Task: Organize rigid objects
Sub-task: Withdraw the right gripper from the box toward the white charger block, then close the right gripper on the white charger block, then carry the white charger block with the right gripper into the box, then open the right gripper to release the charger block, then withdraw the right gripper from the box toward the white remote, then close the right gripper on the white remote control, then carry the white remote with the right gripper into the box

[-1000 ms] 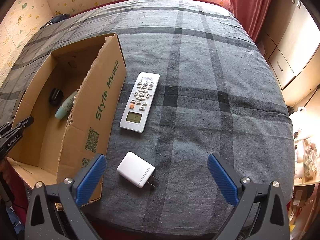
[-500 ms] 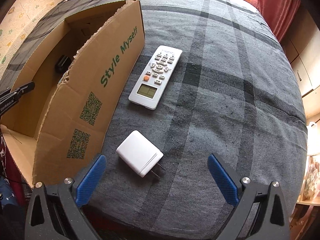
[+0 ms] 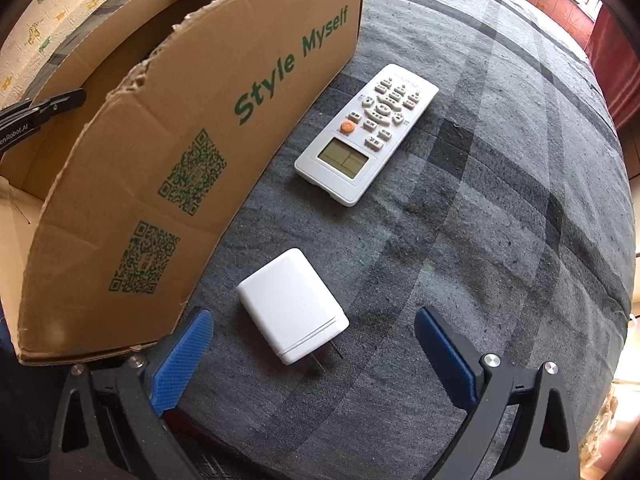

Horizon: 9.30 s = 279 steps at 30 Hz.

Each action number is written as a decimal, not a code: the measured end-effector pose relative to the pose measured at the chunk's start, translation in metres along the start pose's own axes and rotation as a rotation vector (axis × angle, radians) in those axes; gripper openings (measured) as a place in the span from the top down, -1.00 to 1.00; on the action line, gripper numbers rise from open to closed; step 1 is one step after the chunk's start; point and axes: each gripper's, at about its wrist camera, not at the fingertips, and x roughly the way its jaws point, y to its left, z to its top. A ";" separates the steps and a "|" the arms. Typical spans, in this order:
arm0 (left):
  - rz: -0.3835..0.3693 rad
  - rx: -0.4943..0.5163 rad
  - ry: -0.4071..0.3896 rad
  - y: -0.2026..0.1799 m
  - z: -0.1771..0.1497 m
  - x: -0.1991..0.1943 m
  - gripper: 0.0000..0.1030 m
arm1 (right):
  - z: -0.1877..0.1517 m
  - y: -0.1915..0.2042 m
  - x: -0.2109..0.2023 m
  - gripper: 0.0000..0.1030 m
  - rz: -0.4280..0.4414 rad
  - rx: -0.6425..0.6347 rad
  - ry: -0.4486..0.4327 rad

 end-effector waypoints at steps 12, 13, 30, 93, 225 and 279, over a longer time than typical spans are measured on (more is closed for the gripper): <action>-0.001 -0.001 0.001 0.001 0.000 0.000 0.72 | 0.000 0.029 0.016 0.00 -0.008 -0.074 0.031; -0.002 -0.002 0.001 0.001 0.000 0.000 0.72 | -0.002 0.032 0.015 0.04 -0.006 -0.078 0.026; -0.002 -0.003 0.001 0.002 0.000 0.000 0.72 | -0.008 0.018 0.003 0.05 -0.058 0.060 0.028; -0.004 -0.003 0.002 0.001 0.000 0.003 0.72 | 0.116 0.080 -0.107 0.05 -0.042 0.110 -0.206; 0.000 -0.008 0.008 0.004 0.001 0.004 0.71 | 0.102 -0.073 0.000 -0.45 -0.066 0.390 -0.147; 0.003 -0.006 0.013 0.003 0.003 0.006 0.70 | 0.091 -0.058 -0.071 0.34 -0.026 0.412 -0.269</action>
